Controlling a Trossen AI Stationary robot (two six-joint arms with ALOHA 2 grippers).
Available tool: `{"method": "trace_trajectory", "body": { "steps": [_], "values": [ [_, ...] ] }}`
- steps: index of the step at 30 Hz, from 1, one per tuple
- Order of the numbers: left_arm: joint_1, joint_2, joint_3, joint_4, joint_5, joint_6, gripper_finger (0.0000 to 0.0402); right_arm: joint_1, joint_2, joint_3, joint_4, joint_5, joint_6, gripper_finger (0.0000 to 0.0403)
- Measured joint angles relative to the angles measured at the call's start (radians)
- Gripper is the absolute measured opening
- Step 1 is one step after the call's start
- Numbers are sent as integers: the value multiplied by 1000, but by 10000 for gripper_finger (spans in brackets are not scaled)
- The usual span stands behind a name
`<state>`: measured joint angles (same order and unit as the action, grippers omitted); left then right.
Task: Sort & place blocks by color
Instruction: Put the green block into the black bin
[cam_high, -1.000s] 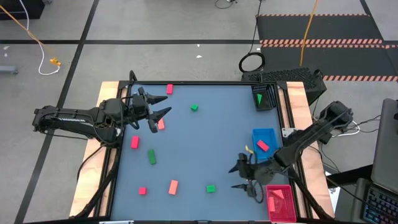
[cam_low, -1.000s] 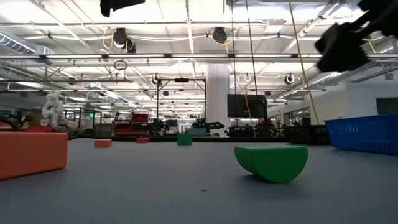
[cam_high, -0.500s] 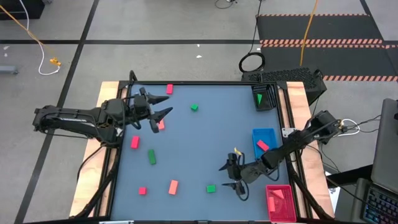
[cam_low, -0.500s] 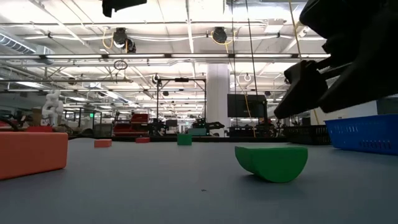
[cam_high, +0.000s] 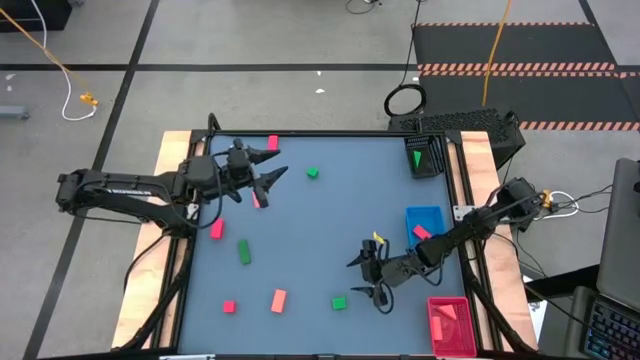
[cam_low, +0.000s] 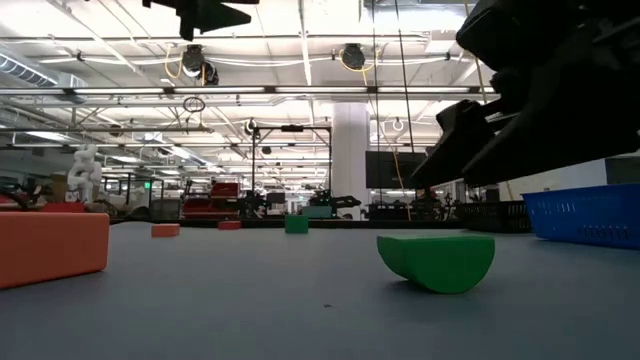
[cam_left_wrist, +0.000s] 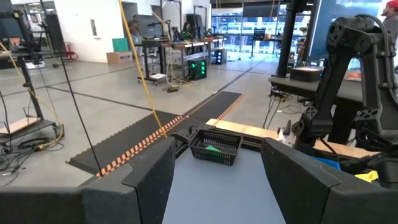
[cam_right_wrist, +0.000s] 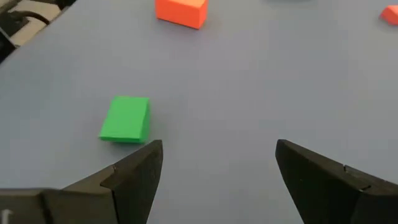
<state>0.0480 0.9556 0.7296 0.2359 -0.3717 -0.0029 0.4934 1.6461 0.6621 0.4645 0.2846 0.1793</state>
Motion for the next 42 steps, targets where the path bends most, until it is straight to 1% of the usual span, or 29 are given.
{"method": "trace_trajectory", "body": {
  "steps": [4,9,17,21,27,31,35,38,42],
  "values": [
    [-1,19,0,19,1,-10,239,-15,0,0,9,1,-11,304],
    [-1,55,0,33,31,-29,239,-16,0,0,16,0,-11,304],
    [-16,89,-1,38,33,-74,239,-12,0,0,34,-2,-3,304],
    [-41,99,-1,17,35,-101,239,-1,0,0,33,-33,-2,304],
    [-58,99,-2,-4,35,-104,239,15,0,0,33,-33,17,304],
    [-65,98,-2,-4,34,-119,239,57,3,0,71,-52,25,304],
    [-73,99,-2,-24,35,-148,239,94,53,0,185,-46,-2,304],
    [-80,98,-2,-30,34,-172,239,100,108,0,267,-30,-37,304],
    [-98,113,-1,-28,34,-211,239,95,169,30,293,-49,-44,304]
  ]
}}
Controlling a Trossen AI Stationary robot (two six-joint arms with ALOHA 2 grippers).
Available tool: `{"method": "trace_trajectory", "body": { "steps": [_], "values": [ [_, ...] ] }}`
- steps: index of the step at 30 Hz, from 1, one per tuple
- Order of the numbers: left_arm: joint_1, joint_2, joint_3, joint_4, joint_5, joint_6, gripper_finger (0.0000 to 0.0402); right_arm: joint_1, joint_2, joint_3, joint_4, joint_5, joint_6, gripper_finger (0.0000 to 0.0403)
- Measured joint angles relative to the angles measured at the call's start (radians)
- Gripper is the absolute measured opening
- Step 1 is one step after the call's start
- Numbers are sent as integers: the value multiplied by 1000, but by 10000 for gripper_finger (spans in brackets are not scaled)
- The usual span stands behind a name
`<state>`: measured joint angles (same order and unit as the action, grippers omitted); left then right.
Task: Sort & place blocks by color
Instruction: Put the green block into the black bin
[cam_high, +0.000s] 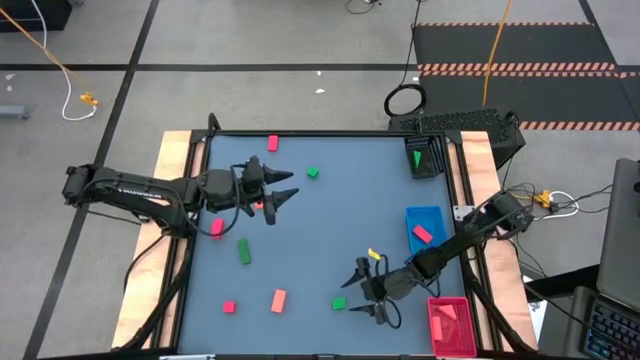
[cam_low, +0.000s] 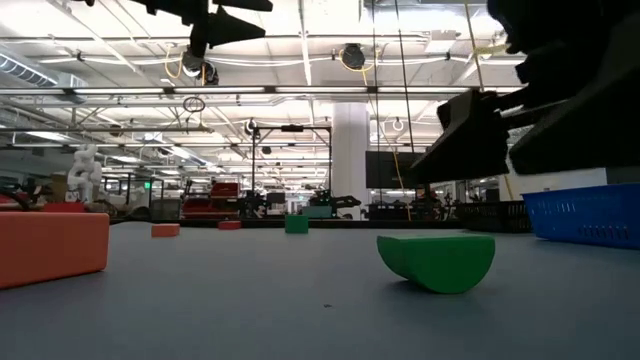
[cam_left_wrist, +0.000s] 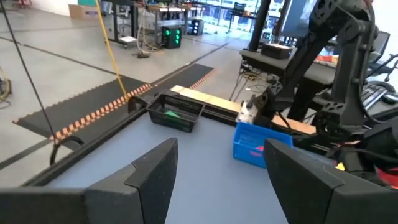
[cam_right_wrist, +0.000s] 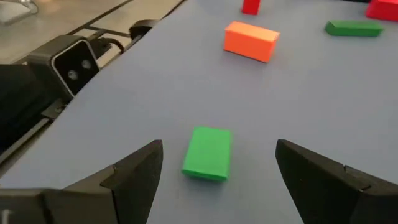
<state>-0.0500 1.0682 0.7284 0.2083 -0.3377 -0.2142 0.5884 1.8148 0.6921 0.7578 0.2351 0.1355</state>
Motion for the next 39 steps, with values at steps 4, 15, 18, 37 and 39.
{"method": "trace_trajectory", "body": {
  "steps": [4,15,18,37,39],
  "values": [
    [-31,34,0,-8,-2,-36,239,14,45,49,2,-4,-17,304],
    [-113,162,0,2,-3,-130,239,44,119,81,-2,222,73,304],
    [-124,185,0,19,-4,-137,239,43,132,81,13,231,119,304],
    [-161,191,0,49,-28,-146,239,58,213,169,-67,219,109,249],
    [-161,191,0,49,-28,-136,239,57,213,169,-64,238,98,222]
  ]
}}
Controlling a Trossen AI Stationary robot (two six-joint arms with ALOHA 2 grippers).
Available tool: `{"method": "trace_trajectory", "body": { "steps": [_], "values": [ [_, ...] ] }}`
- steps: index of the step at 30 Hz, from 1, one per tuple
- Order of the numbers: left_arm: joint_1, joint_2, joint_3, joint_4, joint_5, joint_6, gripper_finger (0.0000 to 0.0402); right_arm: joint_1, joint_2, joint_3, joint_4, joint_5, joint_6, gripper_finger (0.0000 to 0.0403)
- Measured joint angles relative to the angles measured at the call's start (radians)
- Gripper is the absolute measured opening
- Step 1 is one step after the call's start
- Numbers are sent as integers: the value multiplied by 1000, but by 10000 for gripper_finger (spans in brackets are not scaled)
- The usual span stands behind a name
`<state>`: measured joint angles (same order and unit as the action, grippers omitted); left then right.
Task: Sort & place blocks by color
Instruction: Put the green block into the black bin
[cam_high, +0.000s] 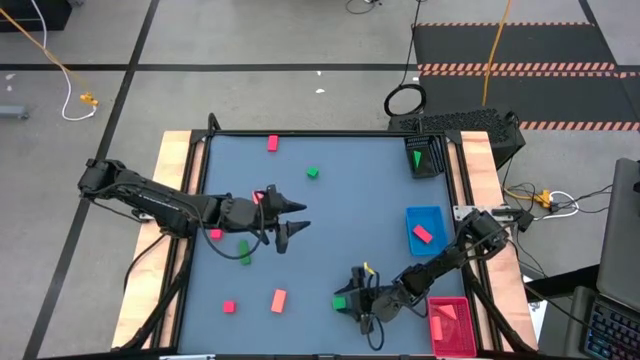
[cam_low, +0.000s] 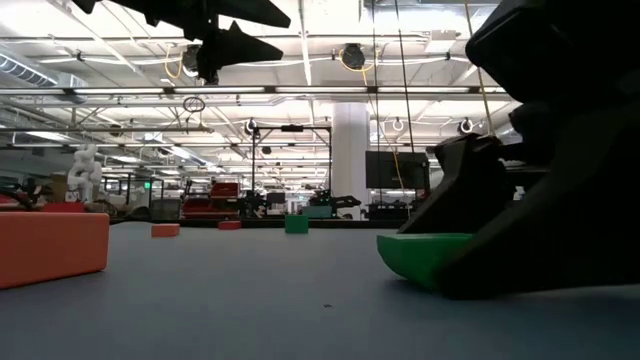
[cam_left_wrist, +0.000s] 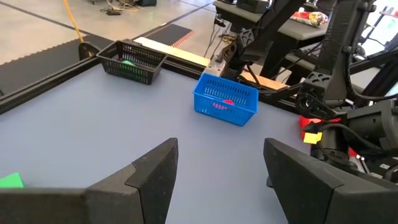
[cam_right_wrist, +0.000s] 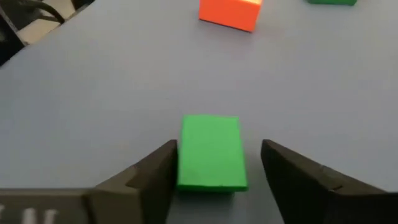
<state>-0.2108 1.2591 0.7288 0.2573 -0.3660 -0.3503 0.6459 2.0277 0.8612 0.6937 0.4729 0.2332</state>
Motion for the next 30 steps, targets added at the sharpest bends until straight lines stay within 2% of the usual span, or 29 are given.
{"method": "trace_trajectory", "body": {
  "steps": [6,13,17,24,30],
  "values": [
    [0,0,0,0,0,5,239,-1,0,0,6,4,-23,126],
    [0,0,0,3,0,2,239,-6,-10,-1,3,5,-52,123],
    [1,-1,0,15,0,1,239,-22,-52,-2,-37,91,-92,123],
    [1,-1,0,29,0,15,239,-135,-232,-2,-351,254,-126,123],
    [1,-1,0,32,0,16,239,-342,-442,-2,-623,279,-152,123]
  ]
}}
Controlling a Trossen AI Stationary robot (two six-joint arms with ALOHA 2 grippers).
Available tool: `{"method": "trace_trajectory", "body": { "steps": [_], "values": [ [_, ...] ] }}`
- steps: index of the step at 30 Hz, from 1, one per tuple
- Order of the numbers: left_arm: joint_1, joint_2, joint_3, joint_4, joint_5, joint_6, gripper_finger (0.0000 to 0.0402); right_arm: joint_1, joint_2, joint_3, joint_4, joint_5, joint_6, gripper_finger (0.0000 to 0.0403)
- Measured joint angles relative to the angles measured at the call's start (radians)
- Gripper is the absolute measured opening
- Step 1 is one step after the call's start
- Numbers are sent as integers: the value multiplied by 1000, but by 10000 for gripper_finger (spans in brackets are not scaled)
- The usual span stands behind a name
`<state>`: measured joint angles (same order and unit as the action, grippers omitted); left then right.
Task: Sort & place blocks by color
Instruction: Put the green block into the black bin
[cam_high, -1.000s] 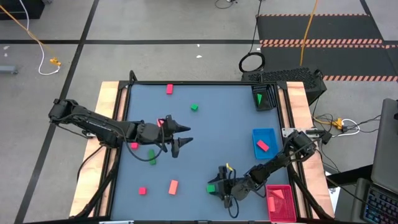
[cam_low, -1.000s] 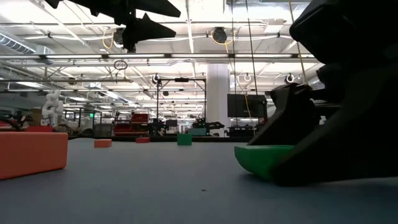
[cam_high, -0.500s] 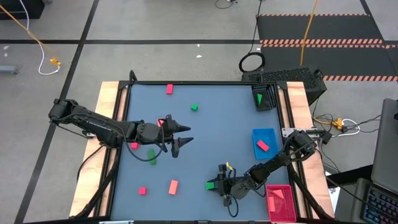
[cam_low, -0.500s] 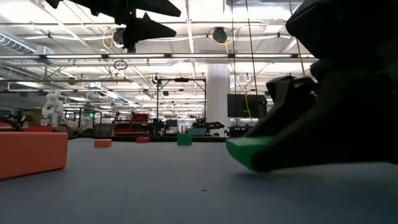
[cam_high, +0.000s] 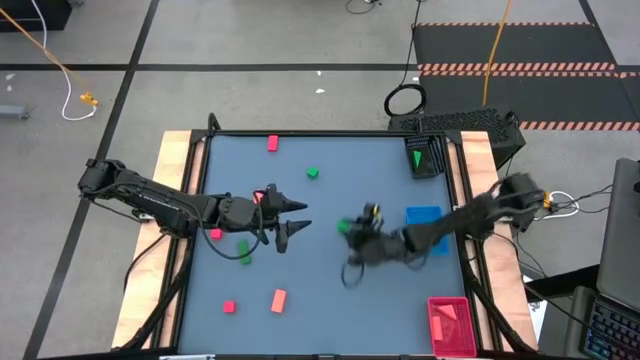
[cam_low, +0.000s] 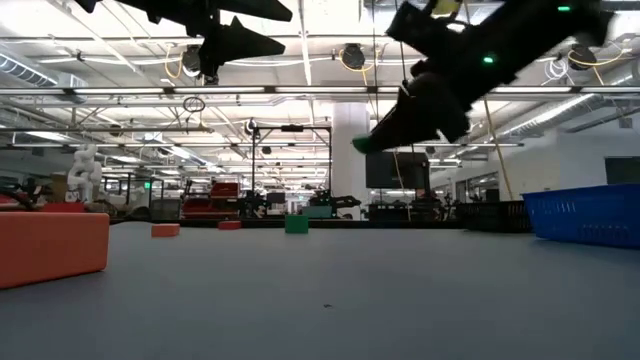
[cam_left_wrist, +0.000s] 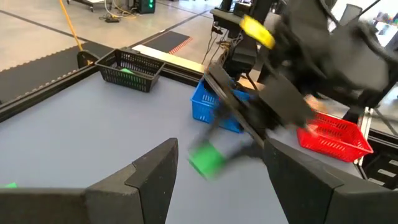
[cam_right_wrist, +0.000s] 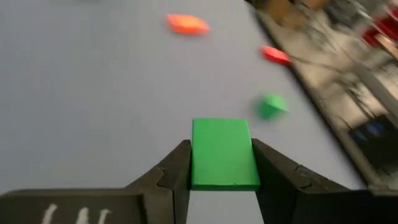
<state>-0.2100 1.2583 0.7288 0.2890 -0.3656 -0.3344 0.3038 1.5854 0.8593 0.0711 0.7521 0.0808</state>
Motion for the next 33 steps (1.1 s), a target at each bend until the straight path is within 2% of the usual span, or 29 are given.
{"method": "trace_trajectory", "body": {
  "steps": [8,14,16,24,29,33],
  "values": [
    [-5,0,0,-2,0,11,239,-328,-246,0,-414,-2,-3,123],
    [-5,0,0,-8,1,26,239,-577,-360,0,-642,-25,37,123],
    [-5,0,0,-8,0,26,239,-651,-381,0,-677,-35,38,123],
    [-5,0,0,-8,1,33,239,-896,-389,0,-738,-191,73,123],
    [-5,0,0,-27,1,29,239,-979,-375,-17,-771,-233,83,124],
    [-5,0,0,-27,1,29,239,-1020,-375,-55,-774,-235,72,158]
  ]
}}
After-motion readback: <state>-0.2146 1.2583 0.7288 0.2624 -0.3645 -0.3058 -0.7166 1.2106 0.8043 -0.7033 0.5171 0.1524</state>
